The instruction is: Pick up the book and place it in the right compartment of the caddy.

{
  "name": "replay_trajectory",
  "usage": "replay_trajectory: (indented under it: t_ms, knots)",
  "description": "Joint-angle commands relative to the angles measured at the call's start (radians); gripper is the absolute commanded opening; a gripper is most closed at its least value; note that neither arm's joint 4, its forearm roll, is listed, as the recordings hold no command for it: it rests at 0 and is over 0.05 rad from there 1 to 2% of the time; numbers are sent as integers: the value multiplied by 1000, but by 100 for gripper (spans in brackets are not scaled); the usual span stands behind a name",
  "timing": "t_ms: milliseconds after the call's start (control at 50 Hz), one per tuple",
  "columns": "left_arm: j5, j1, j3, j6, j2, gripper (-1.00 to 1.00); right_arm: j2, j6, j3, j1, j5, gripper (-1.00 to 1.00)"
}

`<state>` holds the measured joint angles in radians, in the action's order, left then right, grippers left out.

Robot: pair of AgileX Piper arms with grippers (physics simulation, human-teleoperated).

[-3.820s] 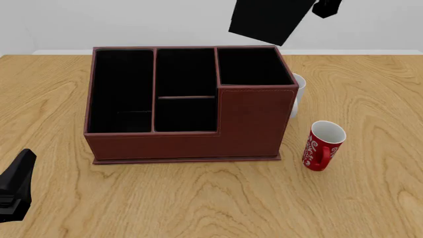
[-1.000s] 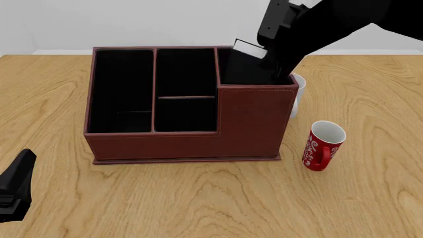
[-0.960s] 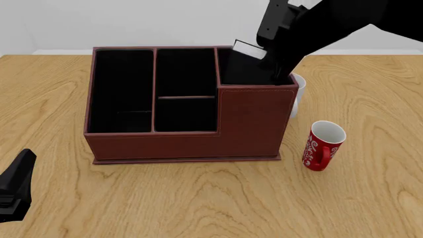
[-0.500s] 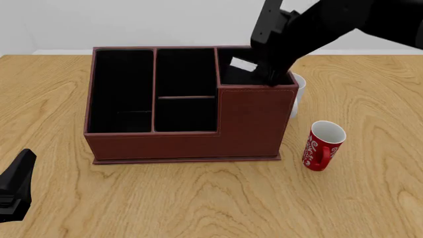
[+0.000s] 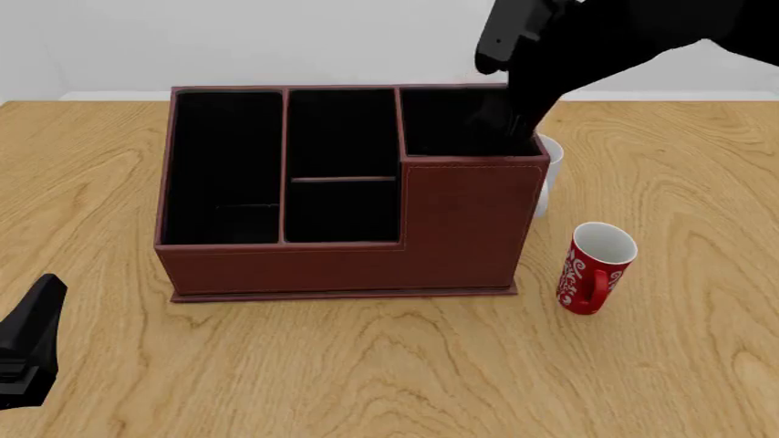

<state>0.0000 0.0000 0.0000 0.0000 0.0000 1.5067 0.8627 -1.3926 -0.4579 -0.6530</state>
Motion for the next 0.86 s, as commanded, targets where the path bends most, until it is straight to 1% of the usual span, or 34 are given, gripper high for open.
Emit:
replay_trajectory:
  t_ms: [20,40,60,80,100,120,140,160,180,200,220,240,280,300,320,340,380,400,420,460,480,520,540,580,600,640,660,700,740,760,780,820,840,860]
  knots:
    - [0,0,0,0,0,100,-154,4,115,-27,68,100]
    - [0,0,0,0,0,100,-182,9,149,-35,80,100]
    - [0,0,0,0,0,100,-196,40,182,-20,119,100]
    - [0,0,0,0,0,100,-201,22,176,-18,126,100]
    - [0,0,0,0,0,100,-221,22,205,-33,124,100]
    - [0,0,0,0,0,100,-227,49,231,-9,164,100]
    - [0,0,0,0,0,100,-228,57,242,4,187,100]
    - [0,0,0,0,0,100,-265,40,285,-13,209,100]
    - [0,0,0,0,0,100,-266,40,286,-13,209,100]
    - [0,0,0,0,0,100,-266,68,308,11,245,100]
    - [0,0,0,0,0,100,-294,40,326,5,269,100]
    - [0,0,0,0,0,100,-301,53,350,33,319,100]
    - [0,0,0,0,0,100,-332,37,379,29,349,100]
    - [0,0,0,0,0,100,-342,44,400,50,391,100]
    - [0,0,0,0,0,100,-352,37,409,50,398,100]
    - [0,0,0,0,0,100,-377,44,439,52,420,100]
    - [0,0,0,0,0,100,-412,-4,437,42,416,100]
    - [0,0,0,0,0,100,-430,13,468,43,438,100]
    - [0,0,0,0,0,100,-454,7,488,28,442,100]
    - [0,0,0,0,0,100,-482,-16,505,34,464,100]
    - [0,0,0,0,0,100,-504,-5,540,27,484,100]
    - [0,0,0,0,0,100,-535,-34,566,21,512,100]
    - [0,0,0,0,0,100,-542,-32,588,26,531,100]
    - [0,0,0,0,0,100,-569,-91,606,22,550,100]
    - [0,0,0,0,0,100,-580,-72,646,15,573,100]
    - [0,0,0,0,0,100,-606,-122,654,22,591,100]
    - [0,0,0,0,0,100,-622,-134,670,12,593,100]
    - [0,0,0,0,0,100,-660,-194,688,32,619,100]
    - [0,0,0,0,0,100,-675,-197,709,27,634,100]
    - [0,0,0,0,0,100,-697,-244,723,34,644,100]
    - [0,0,0,0,0,100,-700,-241,745,20,644,100]
    - [0,0,0,0,0,100,-737,-312,765,38,658,100]
    - [0,0,0,0,0,100,-743,-310,791,27,663,100]
    - [0,0,0,0,0,100,-767,-324,810,33,675,100]
